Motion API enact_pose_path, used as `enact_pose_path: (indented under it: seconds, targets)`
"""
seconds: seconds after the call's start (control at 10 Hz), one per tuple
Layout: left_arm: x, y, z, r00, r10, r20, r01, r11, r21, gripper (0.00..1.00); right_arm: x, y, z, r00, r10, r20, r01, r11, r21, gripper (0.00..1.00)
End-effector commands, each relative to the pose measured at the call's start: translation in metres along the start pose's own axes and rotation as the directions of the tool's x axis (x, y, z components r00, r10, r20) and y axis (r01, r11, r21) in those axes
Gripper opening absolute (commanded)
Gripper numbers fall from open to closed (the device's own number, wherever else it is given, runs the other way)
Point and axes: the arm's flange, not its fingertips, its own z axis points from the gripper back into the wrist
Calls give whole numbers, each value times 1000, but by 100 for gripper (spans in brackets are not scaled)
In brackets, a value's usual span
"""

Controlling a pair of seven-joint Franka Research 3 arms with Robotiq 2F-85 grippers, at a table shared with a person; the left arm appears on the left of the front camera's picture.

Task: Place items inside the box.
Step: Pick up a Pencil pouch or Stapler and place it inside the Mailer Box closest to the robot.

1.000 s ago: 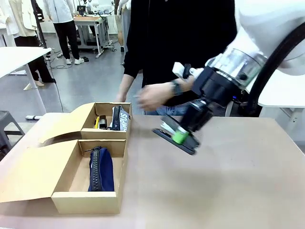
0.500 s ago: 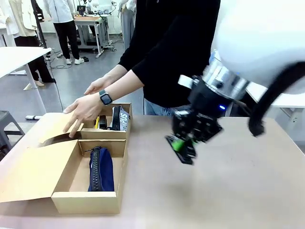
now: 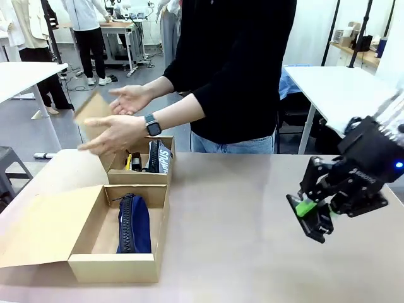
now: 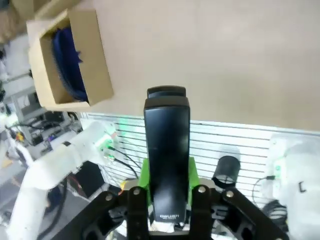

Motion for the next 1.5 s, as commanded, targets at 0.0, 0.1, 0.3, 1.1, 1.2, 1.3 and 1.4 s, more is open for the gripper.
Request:
enact_pose_path:
  seconds: [0.0, 0.1, 0.3, 1.1, 1.2, 1.3, 1.4]
  targets:
    - [-2, 1, -1, 1000, -17, 7, 17, 1000, -27, 100, -54, -61, -45, 991, -114, 64, 109, 992, 68, 32]
    - [-2, 1, -1, 1000, -17, 7, 17, 1000, -27, 100, -51, -60, -48, 991, -108, 75, 102, 991, 81, 32]
    - [-2, 1, -1, 1000, -17, 7, 17, 1000, -27, 100, -4, -1, 10, 998, -56, 26, 55, 998, 22, 32]
    - [-2, 1, -1, 1000, -17, 7, 17, 1000, -27, 100, -4, -1, 10, 998, -56, 26, 55, 998, 22, 32]
    - [-2, 1, -1, 1000, -17, 7, 17, 1000, -27, 100, -4, -1, 10, 998, -56, 26, 55, 998, 22, 32]
    - [-2, 1, -1, 1000, -17, 7, 17, 1000, -27, 100, -4, -1, 10, 998, -56, 26, 55, 998, 22, 32]
    - [-2, 1, -1, 1000, -17, 7, 17, 1000, -27, 100, -4, -1, 10, 998, -56, 26, 55, 998, 22, 32]
